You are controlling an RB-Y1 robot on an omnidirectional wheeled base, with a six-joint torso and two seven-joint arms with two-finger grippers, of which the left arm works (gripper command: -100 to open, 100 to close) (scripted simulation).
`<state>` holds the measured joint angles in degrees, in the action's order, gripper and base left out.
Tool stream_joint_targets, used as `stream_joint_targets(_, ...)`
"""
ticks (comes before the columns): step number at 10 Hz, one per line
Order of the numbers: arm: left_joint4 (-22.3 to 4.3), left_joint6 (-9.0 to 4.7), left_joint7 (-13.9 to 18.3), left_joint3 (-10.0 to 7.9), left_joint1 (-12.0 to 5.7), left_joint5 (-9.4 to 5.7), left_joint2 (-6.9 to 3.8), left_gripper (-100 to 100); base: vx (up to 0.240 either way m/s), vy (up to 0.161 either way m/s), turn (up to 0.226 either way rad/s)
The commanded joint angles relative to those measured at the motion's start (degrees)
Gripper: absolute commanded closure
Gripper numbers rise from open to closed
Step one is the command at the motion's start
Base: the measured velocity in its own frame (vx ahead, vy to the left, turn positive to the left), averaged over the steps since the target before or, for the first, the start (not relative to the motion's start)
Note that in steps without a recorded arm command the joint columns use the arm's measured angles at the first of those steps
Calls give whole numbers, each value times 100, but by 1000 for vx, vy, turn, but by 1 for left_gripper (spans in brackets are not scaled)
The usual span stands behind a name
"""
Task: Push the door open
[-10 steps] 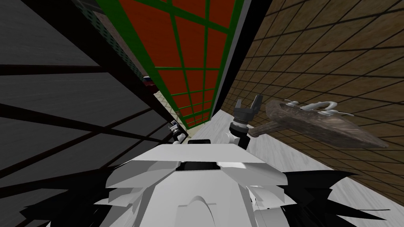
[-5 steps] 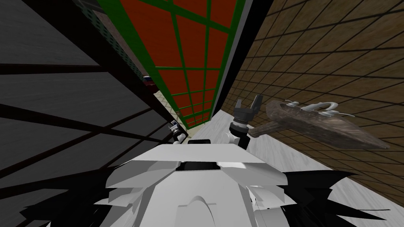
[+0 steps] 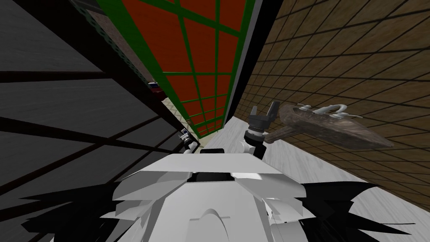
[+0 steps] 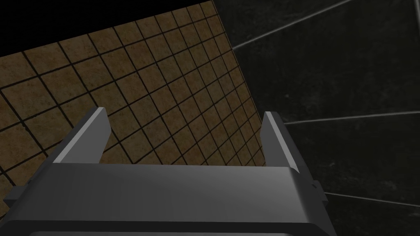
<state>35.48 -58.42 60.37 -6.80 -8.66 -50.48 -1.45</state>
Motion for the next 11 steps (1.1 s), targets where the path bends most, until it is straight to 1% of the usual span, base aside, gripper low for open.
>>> stream_joint_targets(1,286,42,-79,-87,286,-18,-135,100,25,34,18)
stream_joint_targets(2,324,42,-79,-87,319,-18,-135,100,27,9,6)
stream_joint_targets(5,324,42,-79,-87,319,-18,-135,100,12,-7,4)
stream_joint_targets(6,310,21,-87,-128,329,-49,-154,100,-9,5,-33)
stream_joint_targets(9,310,21,-87,-128,329,-49,-154,100,-7,21,-14)
stream_joint_targets(10,247,21,-87,-128,270,-49,-154,100,15,11,2)
stream_joint_targets(11,310,21,-87,-128,323,-49,-154,100,8,1,18)
